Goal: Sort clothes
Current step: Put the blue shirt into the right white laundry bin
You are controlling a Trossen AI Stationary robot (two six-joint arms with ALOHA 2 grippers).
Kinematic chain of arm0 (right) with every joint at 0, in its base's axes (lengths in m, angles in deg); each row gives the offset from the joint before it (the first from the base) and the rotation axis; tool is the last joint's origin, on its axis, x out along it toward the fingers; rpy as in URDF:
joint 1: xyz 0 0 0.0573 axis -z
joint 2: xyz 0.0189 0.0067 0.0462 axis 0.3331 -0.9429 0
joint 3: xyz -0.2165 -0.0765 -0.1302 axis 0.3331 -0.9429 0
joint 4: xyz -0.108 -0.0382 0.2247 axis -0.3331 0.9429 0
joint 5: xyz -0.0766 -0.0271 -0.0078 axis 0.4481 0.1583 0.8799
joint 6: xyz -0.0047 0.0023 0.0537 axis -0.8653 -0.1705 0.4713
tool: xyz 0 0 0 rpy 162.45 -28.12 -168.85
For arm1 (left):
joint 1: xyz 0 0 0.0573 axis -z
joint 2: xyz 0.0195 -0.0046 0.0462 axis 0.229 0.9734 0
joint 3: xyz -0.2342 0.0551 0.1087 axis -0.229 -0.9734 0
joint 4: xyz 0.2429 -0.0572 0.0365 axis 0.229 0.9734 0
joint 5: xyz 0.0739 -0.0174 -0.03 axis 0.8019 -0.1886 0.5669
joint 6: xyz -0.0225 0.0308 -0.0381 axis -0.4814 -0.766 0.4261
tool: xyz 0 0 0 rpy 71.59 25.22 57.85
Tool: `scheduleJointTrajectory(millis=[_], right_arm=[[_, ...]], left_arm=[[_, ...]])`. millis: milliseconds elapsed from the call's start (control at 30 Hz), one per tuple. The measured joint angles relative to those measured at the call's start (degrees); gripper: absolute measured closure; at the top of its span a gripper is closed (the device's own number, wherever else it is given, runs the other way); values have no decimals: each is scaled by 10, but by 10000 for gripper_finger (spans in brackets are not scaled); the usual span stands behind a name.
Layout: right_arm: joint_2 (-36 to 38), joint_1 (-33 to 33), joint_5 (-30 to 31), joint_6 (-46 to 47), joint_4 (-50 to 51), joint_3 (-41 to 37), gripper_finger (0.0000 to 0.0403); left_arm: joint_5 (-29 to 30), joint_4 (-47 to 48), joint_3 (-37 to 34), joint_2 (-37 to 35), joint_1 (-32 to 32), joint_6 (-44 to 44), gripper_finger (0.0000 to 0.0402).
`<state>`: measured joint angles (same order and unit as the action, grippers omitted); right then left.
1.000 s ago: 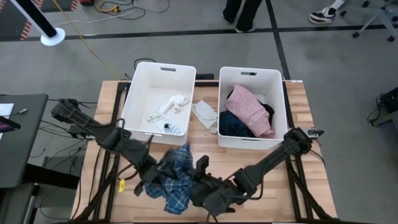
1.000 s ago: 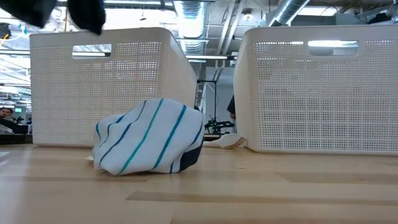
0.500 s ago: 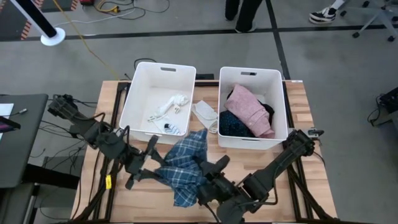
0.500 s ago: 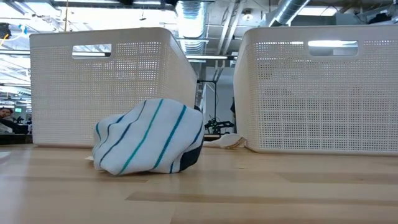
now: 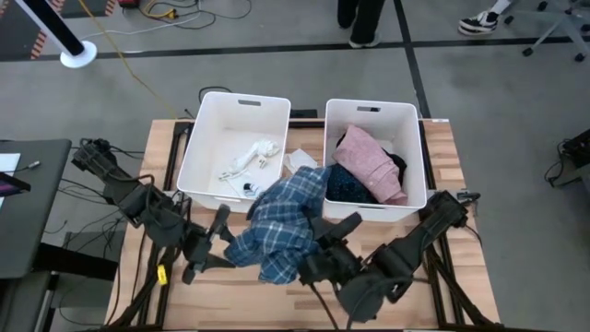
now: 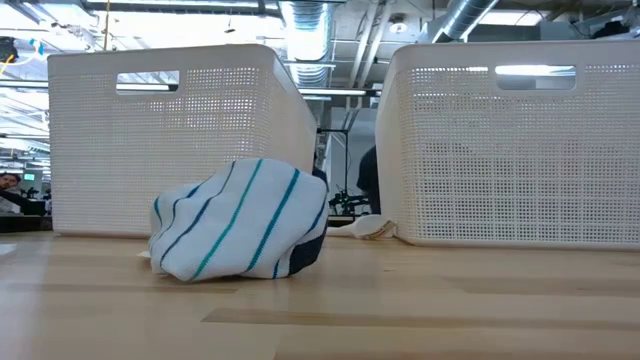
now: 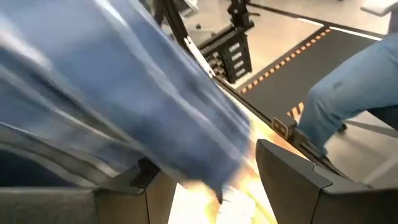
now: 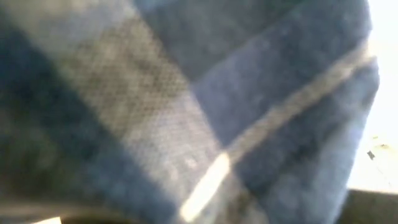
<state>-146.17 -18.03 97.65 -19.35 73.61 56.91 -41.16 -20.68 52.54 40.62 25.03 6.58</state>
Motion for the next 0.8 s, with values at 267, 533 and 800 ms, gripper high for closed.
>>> scheduleJointTrajectory(millis=[267,533,800], right_arm=[[59,29,-38,-8,61,10,376],[173,31,-271,126,284,10,376],[262,52,-410,220,434,9,374]], left_arm=[[-5,54,-13,0,25,69,195],[-9,59,-54,0,49,110,195],[-9,55,-77,0,49,134,195]])
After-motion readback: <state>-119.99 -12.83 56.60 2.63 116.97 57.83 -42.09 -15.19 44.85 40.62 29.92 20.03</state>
